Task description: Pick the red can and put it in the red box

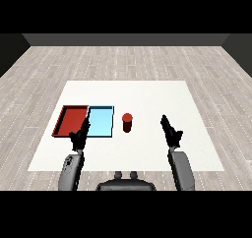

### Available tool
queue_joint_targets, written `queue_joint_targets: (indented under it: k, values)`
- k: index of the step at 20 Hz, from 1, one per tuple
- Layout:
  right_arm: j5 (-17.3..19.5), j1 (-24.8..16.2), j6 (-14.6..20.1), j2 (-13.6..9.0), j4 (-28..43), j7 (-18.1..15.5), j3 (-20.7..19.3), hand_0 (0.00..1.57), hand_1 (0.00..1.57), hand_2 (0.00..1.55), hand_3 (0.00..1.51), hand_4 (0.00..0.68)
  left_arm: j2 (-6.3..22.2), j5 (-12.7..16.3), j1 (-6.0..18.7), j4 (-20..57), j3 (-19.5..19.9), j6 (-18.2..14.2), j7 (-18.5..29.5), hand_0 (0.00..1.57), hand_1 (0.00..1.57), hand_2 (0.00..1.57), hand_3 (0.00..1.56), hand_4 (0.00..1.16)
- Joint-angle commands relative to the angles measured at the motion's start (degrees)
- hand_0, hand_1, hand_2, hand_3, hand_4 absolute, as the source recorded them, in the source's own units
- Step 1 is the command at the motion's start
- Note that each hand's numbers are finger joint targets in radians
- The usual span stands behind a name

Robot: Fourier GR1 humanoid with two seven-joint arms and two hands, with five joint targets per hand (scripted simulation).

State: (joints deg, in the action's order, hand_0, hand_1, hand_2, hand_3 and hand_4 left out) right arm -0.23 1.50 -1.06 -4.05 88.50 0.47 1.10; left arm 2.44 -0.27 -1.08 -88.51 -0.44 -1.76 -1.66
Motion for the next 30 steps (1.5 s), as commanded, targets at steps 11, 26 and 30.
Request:
queue_joint_targets:
  k: [11,26,30]
  values:
    - [-5.22,2.22,-6.86,-1.53,-1.46,-19.32,-5.34,0.0,0.0,0.0,0.0,0.0,-0.17,2.22,4.85,-4.82,2.91,3.1,20.17,0.0,0.0,0.0,0.0,0.0]
    - [-2.44,5.85,-5.75,0.25,-7.58,-23.69,-4.74,0.0,0.0,0.0,0.0,0.0,0.87,3.09,2.55,-4.44,3.95,5.07,24.04,0.0,0.0,0.0,0.0,0.0]
    - [-2.27,4.44,-5.09,0.77,-3.41,-20.38,-3.5,0.0,0.0,0.0,0.0,0.0,0.48,2.24,2.64,-2.41,4.26,3.87,25.33,0.0,0.0,0.0,0.0,0.0]
